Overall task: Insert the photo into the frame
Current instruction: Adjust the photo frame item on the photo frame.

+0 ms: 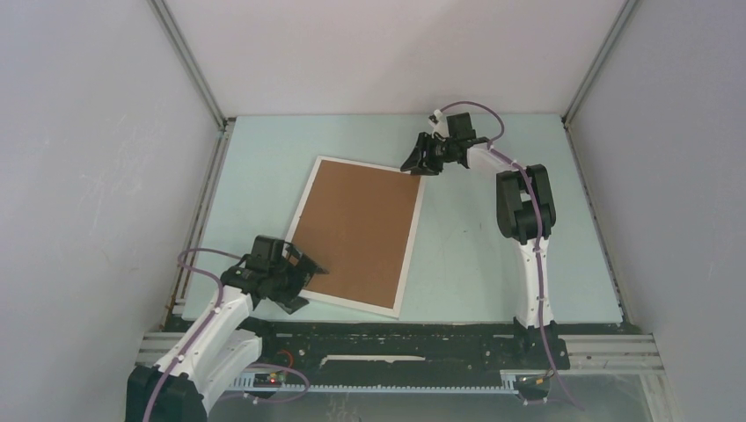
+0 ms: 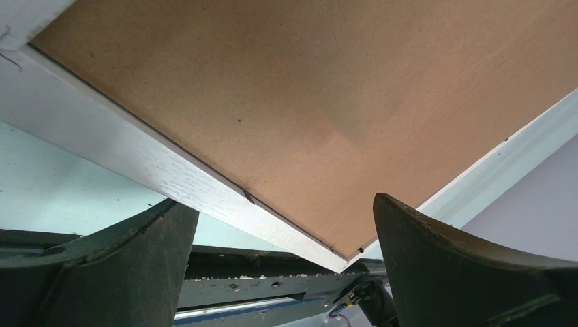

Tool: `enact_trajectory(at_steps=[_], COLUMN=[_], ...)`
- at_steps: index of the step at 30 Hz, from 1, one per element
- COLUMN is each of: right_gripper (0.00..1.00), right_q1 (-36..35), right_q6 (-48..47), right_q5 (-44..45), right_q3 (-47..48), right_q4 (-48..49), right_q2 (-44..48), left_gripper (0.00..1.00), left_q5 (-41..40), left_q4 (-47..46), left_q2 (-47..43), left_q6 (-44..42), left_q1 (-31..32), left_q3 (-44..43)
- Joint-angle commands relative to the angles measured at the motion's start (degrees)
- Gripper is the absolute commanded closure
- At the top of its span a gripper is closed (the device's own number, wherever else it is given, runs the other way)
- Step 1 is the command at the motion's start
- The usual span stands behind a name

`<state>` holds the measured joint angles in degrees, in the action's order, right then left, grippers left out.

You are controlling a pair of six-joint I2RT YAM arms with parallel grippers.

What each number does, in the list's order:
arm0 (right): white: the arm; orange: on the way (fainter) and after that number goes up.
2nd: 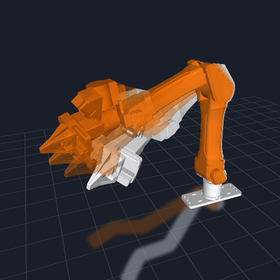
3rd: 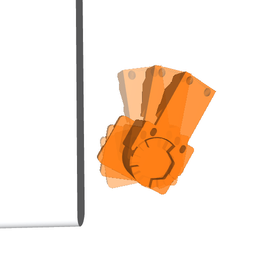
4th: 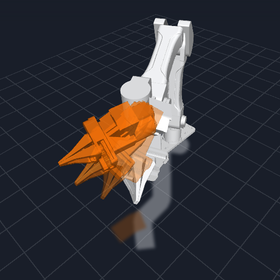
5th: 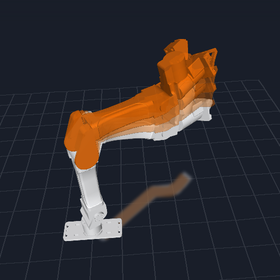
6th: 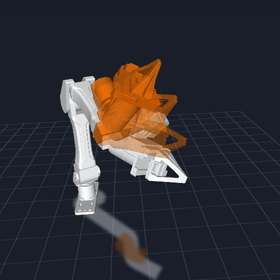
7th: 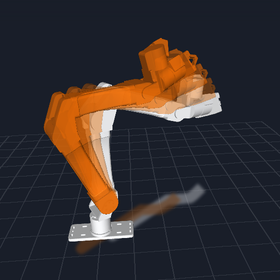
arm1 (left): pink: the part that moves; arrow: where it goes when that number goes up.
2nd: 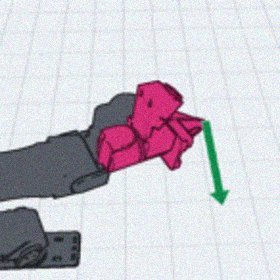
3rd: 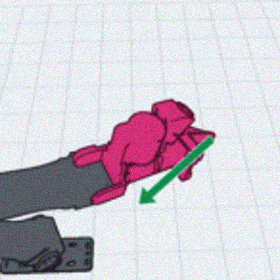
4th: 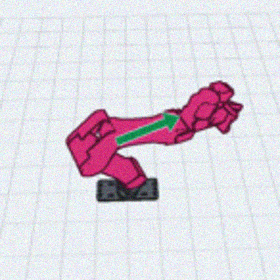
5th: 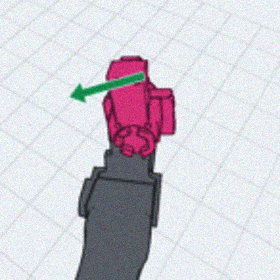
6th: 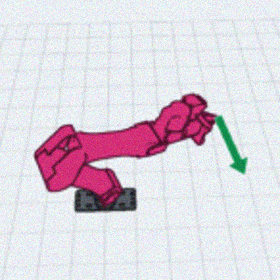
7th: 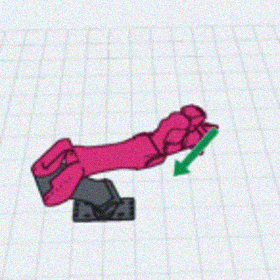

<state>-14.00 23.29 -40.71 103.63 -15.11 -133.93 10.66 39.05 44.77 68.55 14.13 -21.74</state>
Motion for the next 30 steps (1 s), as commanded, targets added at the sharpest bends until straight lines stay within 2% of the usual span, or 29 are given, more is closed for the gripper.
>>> enact_trajectory(at_steps=[1,13,18,25,30], right_gripper=[0.43,0.43,0.45,0.48,0.49], right_q1=[0.2,-0.1,-1.3,-4.3,-5.1], right_q6=[0.3,-0.6,-1.9,-2.9,4.2], right_q5=[1.2,1.8,1.1,-6.8,-13.6], right_q3=[1.6,4.6,2.1,-2.6,-8.1], right_q4=[-0.1,-2.5,-2.9,-4.3,0.5], right_q2=[-1.2,-3.3,-1.6,3.1,5.1], left_gripper=[0.0,0.0,0.0,0.0,0.0], left_q5=[0.7,0.8,1.1,2.1,1.8], left_q4=[-2.4,-2.7,-4.0,-7.6,-7.6], left_q2=[-0.7,-0.9,-0.4,-0.4,-1.0], left_q6=[-0.1,-0.2,0.0,1.7,2.0], left_q1=[0.4,0.4,0.4,0.4,0.4], left_q3=[0.5,0.6,0.8,1.5,1.5])
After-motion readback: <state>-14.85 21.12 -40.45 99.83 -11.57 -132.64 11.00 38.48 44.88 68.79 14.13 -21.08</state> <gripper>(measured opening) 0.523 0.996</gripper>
